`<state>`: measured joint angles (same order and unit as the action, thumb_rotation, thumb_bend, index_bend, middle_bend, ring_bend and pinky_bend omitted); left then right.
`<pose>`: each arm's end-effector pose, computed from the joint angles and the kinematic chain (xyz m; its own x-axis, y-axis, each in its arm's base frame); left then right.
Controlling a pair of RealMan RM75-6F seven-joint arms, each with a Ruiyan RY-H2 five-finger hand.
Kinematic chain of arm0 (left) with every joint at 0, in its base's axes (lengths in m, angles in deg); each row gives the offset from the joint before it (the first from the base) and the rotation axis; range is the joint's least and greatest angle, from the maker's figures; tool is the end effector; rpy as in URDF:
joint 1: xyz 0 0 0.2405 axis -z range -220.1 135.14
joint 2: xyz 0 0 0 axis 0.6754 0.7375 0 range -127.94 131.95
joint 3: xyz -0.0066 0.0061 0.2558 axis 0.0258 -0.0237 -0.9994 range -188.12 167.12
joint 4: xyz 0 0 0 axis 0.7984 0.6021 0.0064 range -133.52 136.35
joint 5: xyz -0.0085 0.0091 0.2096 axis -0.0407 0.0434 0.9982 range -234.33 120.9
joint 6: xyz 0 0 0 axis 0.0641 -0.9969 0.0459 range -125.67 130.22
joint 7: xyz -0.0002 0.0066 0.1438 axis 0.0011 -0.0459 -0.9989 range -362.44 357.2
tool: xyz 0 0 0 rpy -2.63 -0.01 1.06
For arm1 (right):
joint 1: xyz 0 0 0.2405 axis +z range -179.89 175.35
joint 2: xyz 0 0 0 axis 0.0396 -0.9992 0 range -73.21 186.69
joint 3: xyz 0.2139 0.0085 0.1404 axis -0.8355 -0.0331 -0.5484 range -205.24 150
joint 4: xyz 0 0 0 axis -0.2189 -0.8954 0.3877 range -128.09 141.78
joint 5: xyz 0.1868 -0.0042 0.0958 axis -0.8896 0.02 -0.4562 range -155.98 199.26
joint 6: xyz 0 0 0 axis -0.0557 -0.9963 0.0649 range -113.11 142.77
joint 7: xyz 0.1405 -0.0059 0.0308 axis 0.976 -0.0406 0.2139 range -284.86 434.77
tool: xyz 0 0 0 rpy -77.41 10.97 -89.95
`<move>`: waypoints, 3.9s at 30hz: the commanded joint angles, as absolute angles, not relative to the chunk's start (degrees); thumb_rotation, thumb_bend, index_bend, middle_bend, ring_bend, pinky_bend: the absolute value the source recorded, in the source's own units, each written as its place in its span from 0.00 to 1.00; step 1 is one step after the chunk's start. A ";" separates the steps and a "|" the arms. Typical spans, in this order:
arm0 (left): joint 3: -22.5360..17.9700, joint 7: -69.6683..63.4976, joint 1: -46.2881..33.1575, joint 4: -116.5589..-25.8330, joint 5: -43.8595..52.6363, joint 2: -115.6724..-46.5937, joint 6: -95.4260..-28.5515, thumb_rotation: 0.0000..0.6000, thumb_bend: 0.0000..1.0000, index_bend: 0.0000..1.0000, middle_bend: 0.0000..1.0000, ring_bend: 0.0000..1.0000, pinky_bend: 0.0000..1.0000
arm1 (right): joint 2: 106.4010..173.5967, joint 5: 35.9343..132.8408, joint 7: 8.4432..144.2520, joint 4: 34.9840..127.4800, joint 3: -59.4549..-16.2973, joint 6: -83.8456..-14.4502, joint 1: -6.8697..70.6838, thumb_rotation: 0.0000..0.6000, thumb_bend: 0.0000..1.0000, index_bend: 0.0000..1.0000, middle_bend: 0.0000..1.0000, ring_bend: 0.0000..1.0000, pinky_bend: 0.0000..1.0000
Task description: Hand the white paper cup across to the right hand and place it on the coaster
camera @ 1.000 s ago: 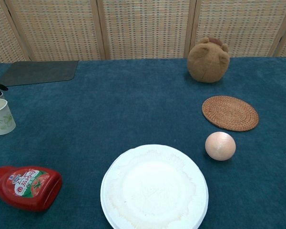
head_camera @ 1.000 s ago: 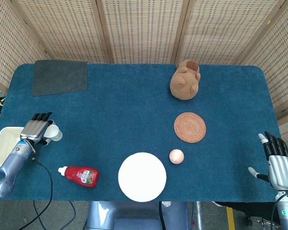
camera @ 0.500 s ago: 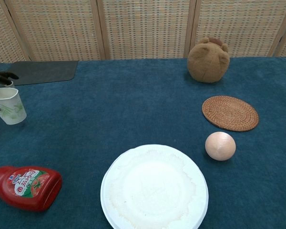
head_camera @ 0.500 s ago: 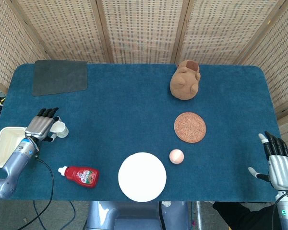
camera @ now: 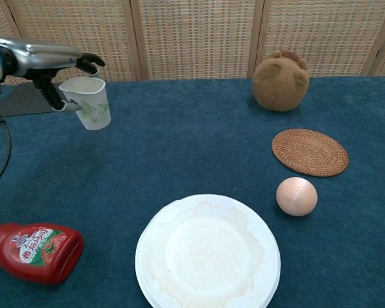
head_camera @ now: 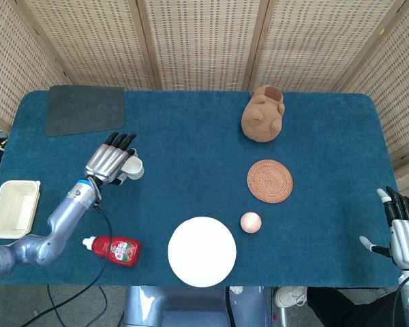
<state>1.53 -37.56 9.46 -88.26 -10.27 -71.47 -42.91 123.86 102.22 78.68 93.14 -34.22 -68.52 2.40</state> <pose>-0.1364 0.3970 0.0569 0.6724 0.2350 0.7019 0.7307 -0.3623 -0.5786 -0.3366 -0.1940 0.1641 0.3692 0.0418 0.9284 -0.9265 0.0945 0.3642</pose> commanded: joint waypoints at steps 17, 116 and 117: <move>1.58 -53.59 29.89 -76.21 -29.07 -90.83 -42.67 1.00 0.38 0.35 0.00 0.00 0.00 | 124.60 98.43 81.92 89.47 -35.21 -64.84 2.95 1.00 0.02 0.00 0.00 0.00 0.00; -15.12 1.93 -28.40 -74.89 22.25 -72.57 -85.87 1.00 0.18 0.00 0.00 0.00 0.00 | 141.09 94.27 50.77 100.25 -46.88 -37.74 38.14 1.00 0.02 0.09 0.00 0.00 0.00; -15.00 1.91 -28.43 -74.83 22.33 -72.61 -85.62 1.00 0.18 0.00 0.00 0.00 0.00 | 141.55 93.46 50.53 99.73 -47.20 -37.16 38.90 1.00 0.02 0.09 0.00 0.00 0.00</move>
